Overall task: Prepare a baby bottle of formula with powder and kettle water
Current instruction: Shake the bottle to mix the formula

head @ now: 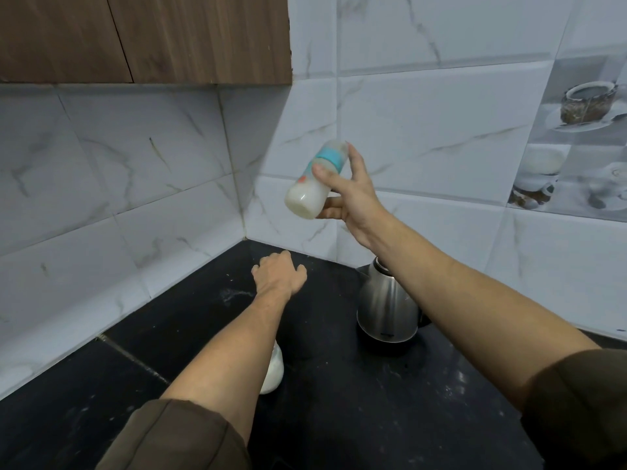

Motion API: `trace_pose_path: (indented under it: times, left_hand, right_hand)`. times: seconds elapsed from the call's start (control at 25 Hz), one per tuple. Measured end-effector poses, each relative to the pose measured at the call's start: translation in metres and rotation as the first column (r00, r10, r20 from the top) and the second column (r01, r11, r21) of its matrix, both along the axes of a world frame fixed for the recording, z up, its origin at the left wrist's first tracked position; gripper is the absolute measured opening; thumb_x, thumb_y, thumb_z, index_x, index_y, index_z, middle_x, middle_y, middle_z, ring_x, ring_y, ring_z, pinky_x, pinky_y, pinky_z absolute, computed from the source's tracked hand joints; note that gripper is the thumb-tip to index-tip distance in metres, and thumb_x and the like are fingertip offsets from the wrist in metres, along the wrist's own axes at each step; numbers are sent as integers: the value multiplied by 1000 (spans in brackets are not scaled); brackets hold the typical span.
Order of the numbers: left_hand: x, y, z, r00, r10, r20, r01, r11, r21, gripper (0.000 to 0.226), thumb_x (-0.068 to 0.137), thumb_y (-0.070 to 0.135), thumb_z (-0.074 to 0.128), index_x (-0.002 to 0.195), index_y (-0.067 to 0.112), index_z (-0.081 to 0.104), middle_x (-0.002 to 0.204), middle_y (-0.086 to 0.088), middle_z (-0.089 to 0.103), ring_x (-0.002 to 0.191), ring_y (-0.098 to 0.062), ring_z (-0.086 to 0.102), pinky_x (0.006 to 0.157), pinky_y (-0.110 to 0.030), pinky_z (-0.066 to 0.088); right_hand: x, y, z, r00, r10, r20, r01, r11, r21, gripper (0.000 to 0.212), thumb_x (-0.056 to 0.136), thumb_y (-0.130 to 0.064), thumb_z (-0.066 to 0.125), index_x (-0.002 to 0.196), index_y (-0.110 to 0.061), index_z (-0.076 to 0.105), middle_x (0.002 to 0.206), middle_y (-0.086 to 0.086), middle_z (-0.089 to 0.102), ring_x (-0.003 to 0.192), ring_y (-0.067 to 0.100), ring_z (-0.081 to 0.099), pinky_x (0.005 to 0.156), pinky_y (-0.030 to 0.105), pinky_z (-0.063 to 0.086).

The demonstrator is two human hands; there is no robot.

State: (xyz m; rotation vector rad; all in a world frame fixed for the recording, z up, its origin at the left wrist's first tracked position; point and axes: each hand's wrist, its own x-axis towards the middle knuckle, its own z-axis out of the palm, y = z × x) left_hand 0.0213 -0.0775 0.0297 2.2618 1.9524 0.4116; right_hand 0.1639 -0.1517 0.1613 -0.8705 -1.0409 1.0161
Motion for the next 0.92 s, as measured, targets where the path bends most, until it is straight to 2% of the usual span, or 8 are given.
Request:
trace_pose_path:
  times: [0.16,0.24,0.36,0.4,0.56,0.64,0.76,0.92]
  left_hand:
    - [-4,1,-2,1000,2,3,-2,1000,22,51,100,45,51,141,15,57,136,-9,63,129,-32,54,107,-48,41]
    - [-5,2,0,1000,11,-1,-11,1000,13,51,100,45,51,141,15,58,136,-9,62,130,-32,54,107,-48,40]
    - [-3,1,-1,1000,7,4,-7,1000,-5,52,100,46,52,142,15,56,137,-9,62,130,-31,53,108,-48,40]
    - [-2,0,-1,1000,3,4,-3,1000,-2,52,100,46,53,142,15,56,137,-9,62,130,-31,54,108,-49,40]
    - [0,-2,-1,1000,1,5,-1,1000,9,53,99,47,53,141,15,57,135,-8,63,129,-31,54,108,-48,41]
    - [0,-3,0,1000,6,0,-6,1000,1,53,99,48,53,141,16,57,135,-8,63,129,-31,54,107,-48,41]
    - [2,-4,-1,1000,5,-3,-5,1000,-2,53,99,48,54,141,16,57,135,-8,63,129,-31,54,108,-48,41]
    - [1,-4,-1,1000,5,-3,-5,1000,0,53,99,47,53,141,16,56,135,-8,63,129,-31,53,108,-48,41]
  right_hand:
    - [17,11,13,845,-254,-470,274,961,-27,76,95,-30,78,154,-30,29,138,11,55,80,21,78,71,41,65]
    - [21,9,14,895,-218,-389,222,974,-37,73,95,-31,78,151,-28,32,135,13,56,78,22,77,71,40,65]
    - [14,-5,6,997,49,62,-50,999,16,73,93,-29,79,151,-38,35,136,12,61,86,31,77,69,42,63]
    - [14,-5,4,995,63,83,-67,997,43,76,94,-29,79,152,-41,32,138,13,61,88,32,78,69,42,63]
    - [19,10,15,866,-203,-456,218,976,-21,74,94,-33,79,152,-28,33,132,14,61,80,24,78,65,35,62]
    - [19,8,15,898,-174,-404,172,984,-40,68,94,-32,78,148,-26,36,122,12,62,65,19,75,57,31,59]
    - [13,-4,7,998,39,-41,-38,999,24,68,91,-34,80,147,-33,40,122,15,66,69,24,71,52,31,56]
    - [17,10,9,899,-138,-415,103,989,-106,65,93,-38,78,146,-18,47,126,19,68,77,33,78,41,25,50]
